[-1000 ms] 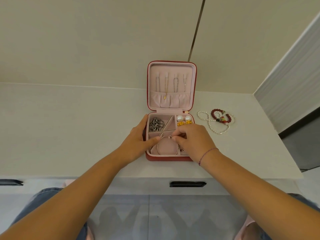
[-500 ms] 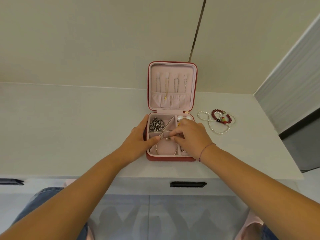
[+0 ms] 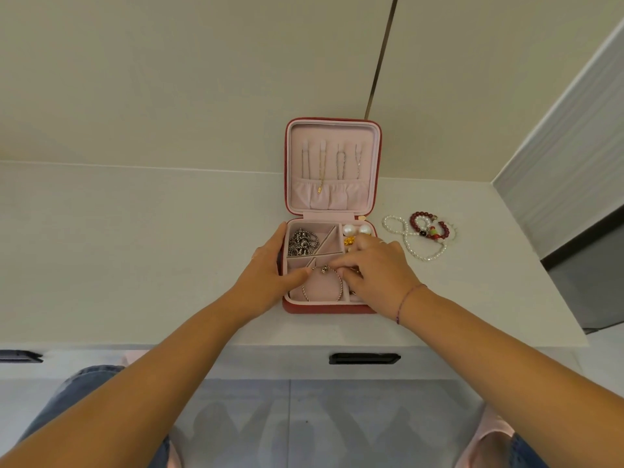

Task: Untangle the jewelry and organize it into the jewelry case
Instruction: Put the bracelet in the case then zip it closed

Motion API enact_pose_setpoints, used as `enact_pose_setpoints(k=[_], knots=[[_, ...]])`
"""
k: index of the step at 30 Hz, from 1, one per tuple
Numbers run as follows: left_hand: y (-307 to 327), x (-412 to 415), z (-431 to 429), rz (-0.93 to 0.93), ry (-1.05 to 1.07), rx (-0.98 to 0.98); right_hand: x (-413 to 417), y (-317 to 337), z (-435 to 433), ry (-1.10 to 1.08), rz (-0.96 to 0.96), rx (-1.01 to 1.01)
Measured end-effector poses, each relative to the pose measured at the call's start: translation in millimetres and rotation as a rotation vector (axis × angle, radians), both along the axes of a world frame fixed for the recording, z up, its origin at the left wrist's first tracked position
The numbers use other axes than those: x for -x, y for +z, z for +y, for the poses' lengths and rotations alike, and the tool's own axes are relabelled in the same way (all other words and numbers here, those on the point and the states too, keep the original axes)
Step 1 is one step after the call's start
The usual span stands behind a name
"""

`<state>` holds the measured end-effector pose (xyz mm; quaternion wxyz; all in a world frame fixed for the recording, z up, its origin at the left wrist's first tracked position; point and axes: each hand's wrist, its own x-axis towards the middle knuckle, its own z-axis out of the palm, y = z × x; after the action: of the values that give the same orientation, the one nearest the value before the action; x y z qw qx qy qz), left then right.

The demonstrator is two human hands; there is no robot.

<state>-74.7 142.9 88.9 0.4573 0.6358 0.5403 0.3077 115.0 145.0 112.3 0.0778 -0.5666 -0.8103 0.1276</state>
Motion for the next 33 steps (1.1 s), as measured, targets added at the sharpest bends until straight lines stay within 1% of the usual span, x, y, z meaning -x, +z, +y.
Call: enact_pose_setpoints(k=[2,4,5,6,9,12,14,16,19,23,27,29,33], knots=[[-3.5,-0.7,1.3,0.014,0.013,-0.011,-4.4,0.1,-0.2,-0.032,0.110,-0.010],[-4.8,-1.1,0.6,0.037,0.024,-0.010,-14.9,3.0,1.8,-0.100,0.296,-0.020],[-4.7,-0.9,0.3,0.047,0.023,-0.010,-23.4,4.8,4.1,-0.147,0.357,-0.030],[-5.3,-0.5,0.2,0.053,0.020,-0.015,-34.1,5.5,7.8,-0.204,0.374,-0.063],[-6.9,0.2,0.7,0.062,0.025,-0.028,-75.3,-0.8,21.4,-0.402,0.343,-0.160],[-9.3,-0.4,1.1,0.074,0.034,-0.023,-111.9,-13.3,31.7,-0.574,0.379,-0.151],[-10.1,-1.0,1.1,0.080,0.040,-0.017,-126.6,-21.7,37.5,-0.626,0.369,-0.119],[-10.7,-2.0,1.1,0.085,0.042,-0.020,-132.3,-28.0,42.8,-0.626,0.364,-0.116],[-11.9,-2.8,2.3,0.092,0.047,-0.031,-129.0,-32.3,48.4,-0.577,0.373,-0.168],[-14.3,-1.9,3.4,0.094,0.052,-0.053,-124.6,-36.3,54.7,-0.489,0.255,-0.246],[-16.8,-0.2,4.3,0.089,0.043,-0.086,-123.5,-37.7,59.0,-0.528,0.171,-0.209],[-16.8,-1.0,4.6,0.071,0.028,-0.101,-122.7,-37.2,58.7,-0.540,0.220,-0.199],[-13.5,-2.2,4.5,0.006,0.010,-0.098,-119.9,-20.3,54.5,-0.602,0.537,-0.203]])
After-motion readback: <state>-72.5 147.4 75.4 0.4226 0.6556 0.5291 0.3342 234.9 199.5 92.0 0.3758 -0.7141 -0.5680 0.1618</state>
